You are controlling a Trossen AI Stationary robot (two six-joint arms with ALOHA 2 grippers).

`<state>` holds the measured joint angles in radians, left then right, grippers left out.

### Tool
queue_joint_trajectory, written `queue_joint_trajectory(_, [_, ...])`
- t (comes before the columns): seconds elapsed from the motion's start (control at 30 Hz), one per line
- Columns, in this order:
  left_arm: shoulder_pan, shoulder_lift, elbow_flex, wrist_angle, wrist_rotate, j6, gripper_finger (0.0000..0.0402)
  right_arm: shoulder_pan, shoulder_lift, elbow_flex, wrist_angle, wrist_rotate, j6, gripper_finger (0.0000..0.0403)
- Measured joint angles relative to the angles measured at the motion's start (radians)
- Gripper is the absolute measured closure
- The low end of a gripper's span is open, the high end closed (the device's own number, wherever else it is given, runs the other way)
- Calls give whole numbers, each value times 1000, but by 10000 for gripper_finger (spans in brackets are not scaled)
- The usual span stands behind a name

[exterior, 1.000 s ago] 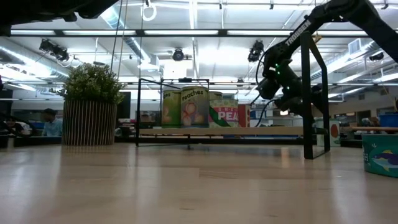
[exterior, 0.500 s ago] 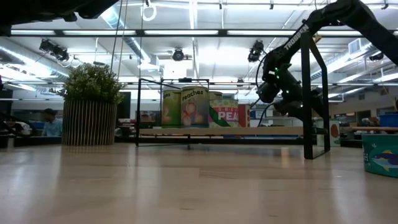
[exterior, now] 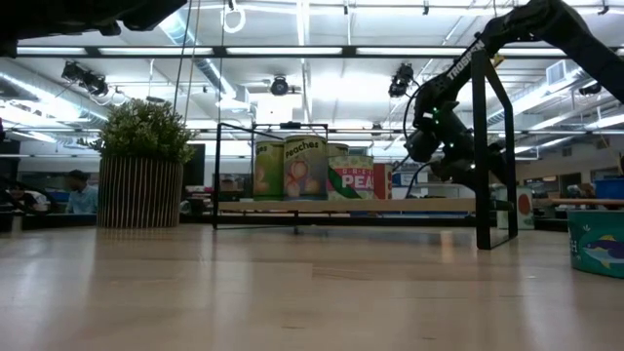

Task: Pick and place cans onto a shelf
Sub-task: Put the canned mixed vegetables on the shelf

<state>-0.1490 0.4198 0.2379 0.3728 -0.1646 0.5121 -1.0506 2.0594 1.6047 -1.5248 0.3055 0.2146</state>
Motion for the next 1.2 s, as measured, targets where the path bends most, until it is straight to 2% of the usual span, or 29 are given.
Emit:
queue_joint_trajectory(0.27, [0,0,0,0,0,0,3,30,2,-1,-43,20,51,31])
queue_joint_trajectory(0.43, [0,0,0,0,0,-1,3,55,2,-1,-44,-27,70,31])
queue_joint_trajectory(0.6, [0,0,0,0,0,-2,3,81,2,1,-48,-136,52,31])
queue_joint_trajectory(0.73, [0,0,0,0,0,-2,3,102,-1,45,-46,-99,47,31])
queue_joint_trajectory(0.97, [0,0,0,-1,0,-2,3,115,-57,132,-45,-92,39,31])
queue_joint_trajectory(1.2, [0,0,0,-1,0,-3,3,87,-111,84,-45,20,60,31])
